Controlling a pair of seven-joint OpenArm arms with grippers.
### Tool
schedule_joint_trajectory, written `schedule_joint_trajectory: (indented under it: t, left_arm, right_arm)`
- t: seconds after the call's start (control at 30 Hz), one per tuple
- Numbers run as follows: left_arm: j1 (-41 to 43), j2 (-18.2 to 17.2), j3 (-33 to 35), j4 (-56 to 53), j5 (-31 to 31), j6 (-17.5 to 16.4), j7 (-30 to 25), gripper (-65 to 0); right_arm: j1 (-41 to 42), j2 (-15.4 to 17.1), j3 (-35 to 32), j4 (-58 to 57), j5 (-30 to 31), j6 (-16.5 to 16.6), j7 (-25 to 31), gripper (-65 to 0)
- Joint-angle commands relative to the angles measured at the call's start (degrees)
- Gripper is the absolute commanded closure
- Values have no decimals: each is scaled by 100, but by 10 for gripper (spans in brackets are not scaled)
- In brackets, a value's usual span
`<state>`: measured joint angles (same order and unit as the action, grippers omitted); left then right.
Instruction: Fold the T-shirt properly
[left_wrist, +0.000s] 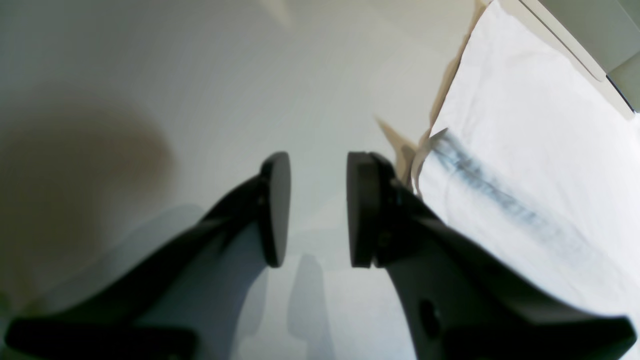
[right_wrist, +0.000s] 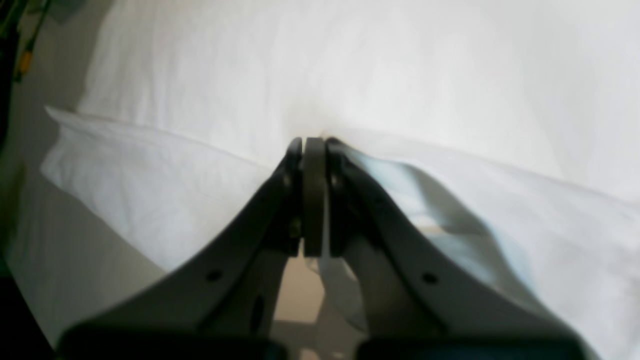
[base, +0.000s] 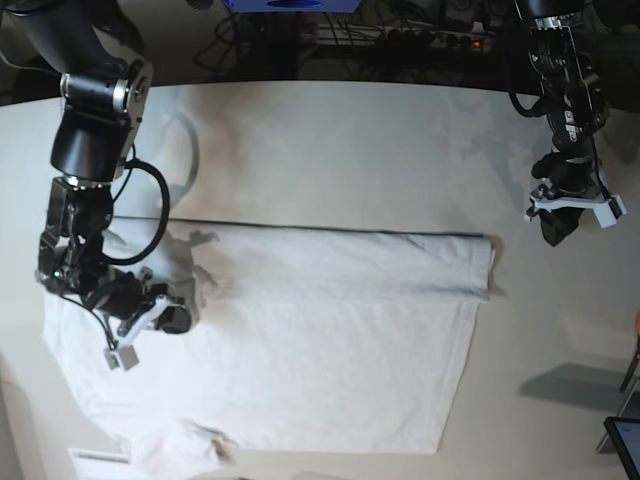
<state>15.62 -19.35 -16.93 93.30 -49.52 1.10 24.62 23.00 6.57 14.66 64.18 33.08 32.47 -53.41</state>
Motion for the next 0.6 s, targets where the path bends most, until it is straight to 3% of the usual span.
schedule_joint_trajectory:
  t: [0.0,0.07,0.3,0.37,0.43,0.57]
  left_arm:
    - [-36,-109,-26,117,-11,-53,-102,-190]
    - [-63,-117,-17,117,-11,-53,-93,-190]
    - [-98,-126,-8,117,-11,-53,-93,-190]
    - [-98,-126,1,117,-11,-53,-93,-190]
    - [-98,-117,1,117,-11,-53,-102,-190]
    - [-98,-126,1,117,-11,-53,-111,-190]
  right_arm:
    - [227,121,-63,92,143,37,229,-15]
    - [227,156,-134,92,143,37,255,-58]
    - [227,165,-116,180,160,98,361,-341]
    - [122,165,-151,470,151,292,739,-351]
    - [-125,174,-160,865,143,696,1046,-351]
    - [-494,464,-107,1762,143,722,932,-351]
